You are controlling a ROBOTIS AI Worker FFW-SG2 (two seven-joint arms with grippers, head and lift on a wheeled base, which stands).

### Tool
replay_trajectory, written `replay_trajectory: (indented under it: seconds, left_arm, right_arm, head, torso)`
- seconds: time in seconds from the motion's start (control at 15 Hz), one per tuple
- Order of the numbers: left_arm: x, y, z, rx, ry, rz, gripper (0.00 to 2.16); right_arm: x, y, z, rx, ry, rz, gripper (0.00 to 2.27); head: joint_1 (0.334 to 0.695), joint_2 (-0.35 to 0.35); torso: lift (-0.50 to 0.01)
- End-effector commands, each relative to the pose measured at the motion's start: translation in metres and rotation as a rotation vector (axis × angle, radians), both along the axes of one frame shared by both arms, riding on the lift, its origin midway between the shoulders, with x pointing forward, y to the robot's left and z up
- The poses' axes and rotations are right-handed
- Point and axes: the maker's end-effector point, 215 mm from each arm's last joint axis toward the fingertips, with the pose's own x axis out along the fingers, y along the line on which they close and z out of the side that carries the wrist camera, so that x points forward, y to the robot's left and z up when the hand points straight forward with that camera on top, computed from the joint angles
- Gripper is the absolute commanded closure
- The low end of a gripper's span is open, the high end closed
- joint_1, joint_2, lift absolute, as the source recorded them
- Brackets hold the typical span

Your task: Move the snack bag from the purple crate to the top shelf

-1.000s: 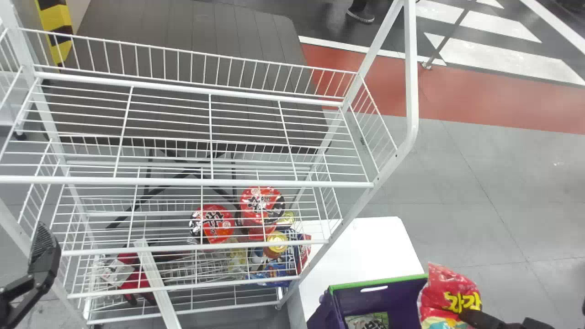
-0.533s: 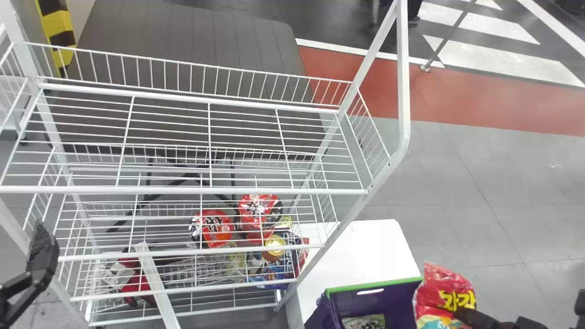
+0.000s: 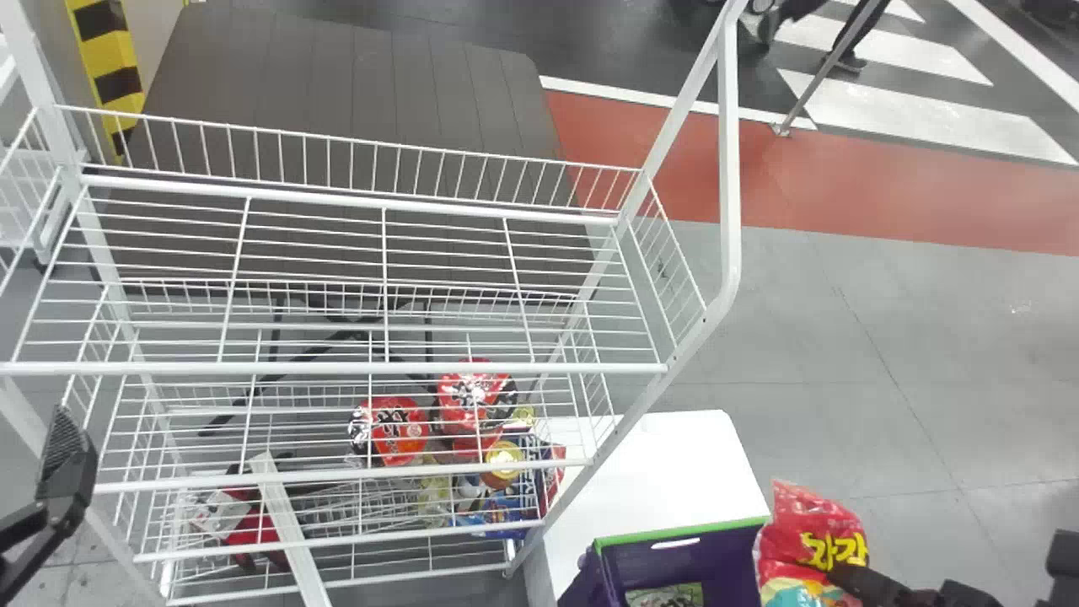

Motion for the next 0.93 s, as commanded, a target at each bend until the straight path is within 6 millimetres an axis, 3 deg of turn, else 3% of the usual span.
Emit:
replay_trajectory:
  seconds: [0.0, 0.27, 0.4, 0.6, 0.87]
  left_arm:
    - [-0.001, 0.000, 0.000, -0.002, 0.000, 0.001, 0.00]
    - [-0.004, -0.001, -0.002, -0.003, 0.003, 0.000, 0.00]
    - [-0.005, -0.002, -0.001, -0.002, 0.003, 0.000, 0.00]
    - [-0.006, -0.005, 0.000, -0.002, 0.001, -0.003, 0.00]
    - [-0.010, -0.002, 0.002, 0.000, -0.006, 0.006, 0.00]
  right_arm:
    - [0.000, -0.001, 0.001, -0.001, -0.001, -0.002, 2.26]
    - [0.002, 0.002, 0.000, 0.008, -0.019, -0.001, 2.26]
    - [0.025, 0.014, 0.022, 0.029, -0.157, 0.027, 2.26]
    - [0.054, 0.063, 0.068, 0.112, -0.336, 0.088, 2.26]
    - [0.076, 0.169, 0.143, 0.301, -0.516, 0.239, 2.26]
  head:
    - [0.695, -0.350]
    - [0.695, -0.350]
    - [0.695, -0.350]
    - [0.695, -0.350]
    - [0.695, -0.350]
  torso:
    - [0.009]
    - [0.010]
    - [0.000]
    - [0.000]
    - [0.000]
